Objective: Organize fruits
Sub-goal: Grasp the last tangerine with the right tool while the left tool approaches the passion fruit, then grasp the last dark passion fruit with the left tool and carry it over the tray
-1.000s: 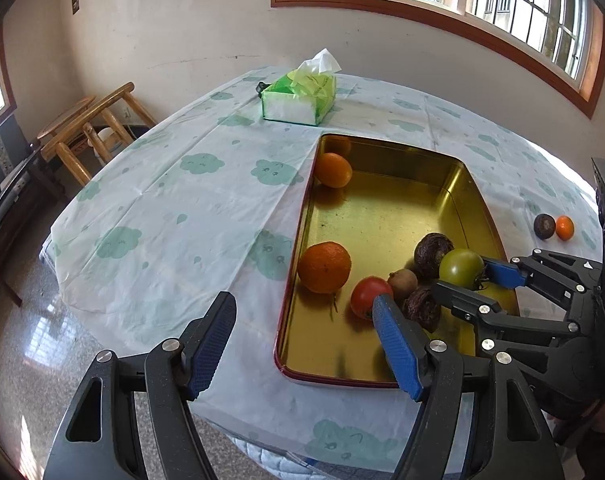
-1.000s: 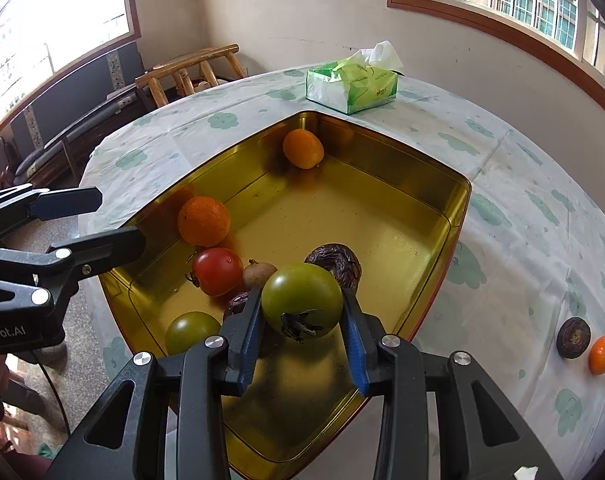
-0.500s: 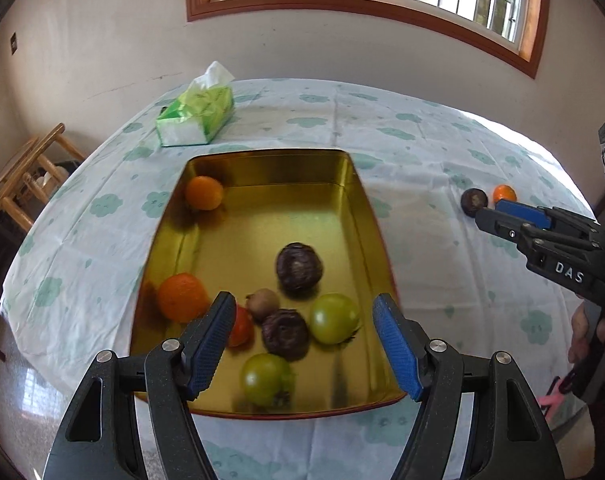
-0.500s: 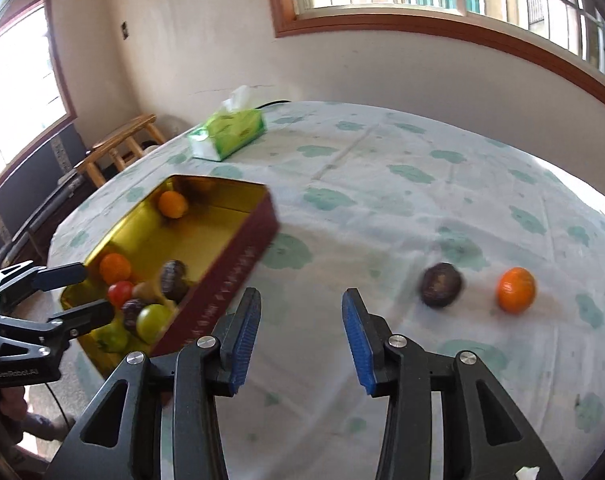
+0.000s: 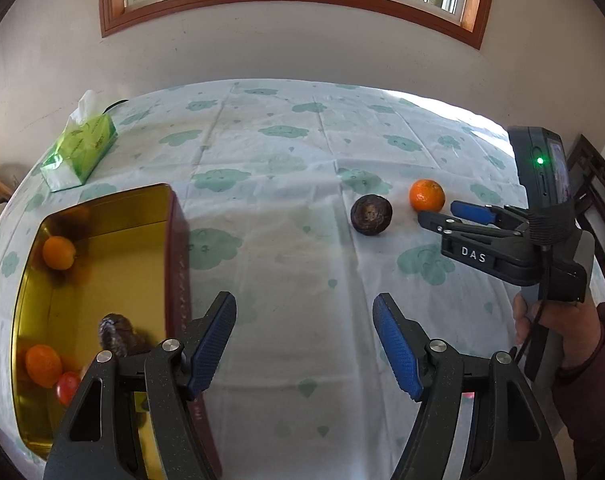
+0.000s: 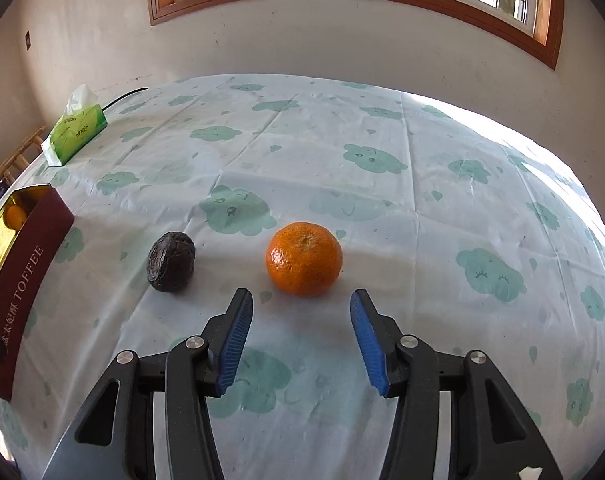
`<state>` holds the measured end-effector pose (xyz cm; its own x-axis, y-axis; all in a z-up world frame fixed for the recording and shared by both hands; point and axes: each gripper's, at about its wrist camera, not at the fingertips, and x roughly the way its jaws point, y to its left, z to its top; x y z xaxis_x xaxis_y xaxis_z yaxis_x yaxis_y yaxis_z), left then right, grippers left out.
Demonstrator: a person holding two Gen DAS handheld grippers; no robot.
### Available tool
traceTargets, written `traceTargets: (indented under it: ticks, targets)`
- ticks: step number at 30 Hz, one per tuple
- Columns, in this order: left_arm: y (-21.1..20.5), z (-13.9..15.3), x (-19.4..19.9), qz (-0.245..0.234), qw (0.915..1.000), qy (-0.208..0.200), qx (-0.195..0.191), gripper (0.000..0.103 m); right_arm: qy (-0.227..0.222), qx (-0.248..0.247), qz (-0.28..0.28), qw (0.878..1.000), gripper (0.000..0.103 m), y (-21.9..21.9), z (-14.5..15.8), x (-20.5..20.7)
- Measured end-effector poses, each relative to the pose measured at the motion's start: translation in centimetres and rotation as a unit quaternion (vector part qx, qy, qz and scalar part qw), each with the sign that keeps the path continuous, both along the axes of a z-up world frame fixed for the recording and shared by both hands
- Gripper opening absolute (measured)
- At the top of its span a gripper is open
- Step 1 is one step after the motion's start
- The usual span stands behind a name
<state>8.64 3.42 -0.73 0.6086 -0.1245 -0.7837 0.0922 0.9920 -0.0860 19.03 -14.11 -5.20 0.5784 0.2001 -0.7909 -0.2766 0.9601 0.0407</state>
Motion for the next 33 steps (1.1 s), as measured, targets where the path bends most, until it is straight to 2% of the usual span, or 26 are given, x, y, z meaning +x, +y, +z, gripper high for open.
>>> traceTargets:
  ticks: [4,9,12,18,25,31,33]
  targets:
    - [-1.8,-1.0,1.8,-0.004,0.9999,0.004,0.011,0.071,0.008,0.003,0.001,1.0,0.048,0.3,-0.6,1.8]
    - [-2.9,-2.3,3.6,-0.003,0.9998,0.019,0.008,0.071,0.004,0.008,0.009,1.0,0.041,0.4,-0.8,1.9]
    - [-3.6,-3.0,4.4,-0.001,0.9998,0.021,0.007,0.071,0.005,0.01,0.004,1.0,0.041,0.0,-0.7,1.0]
    - [-4.5,-3.6,6.5,-0.001,0.9996,0.018,-0.02,0.071,0.001,0.002,-0.012,1.0,0.041,-2.4,-0.6,-2.8]
    - [-5.5,-4.4,8.8,-0.002,0.9995,0.024,-0.019,0.071,0.003,0.005,-0.024,1.0,0.04,-3.8,-0.6,-4.7]
    - [-6.2,-5.0,10.3,-0.001,0.9996,0.025,-0.014,0.067,0.003,0.002,-0.023,1.0,0.041,-3.7,-0.7,-4.6]
    - [-6.4,-5.2,10.7,-0.002,0.9996,0.026,-0.011,0.06,0.003,0.001,-0.023,1.0,0.041,-3.7,-0.7,-4.7]
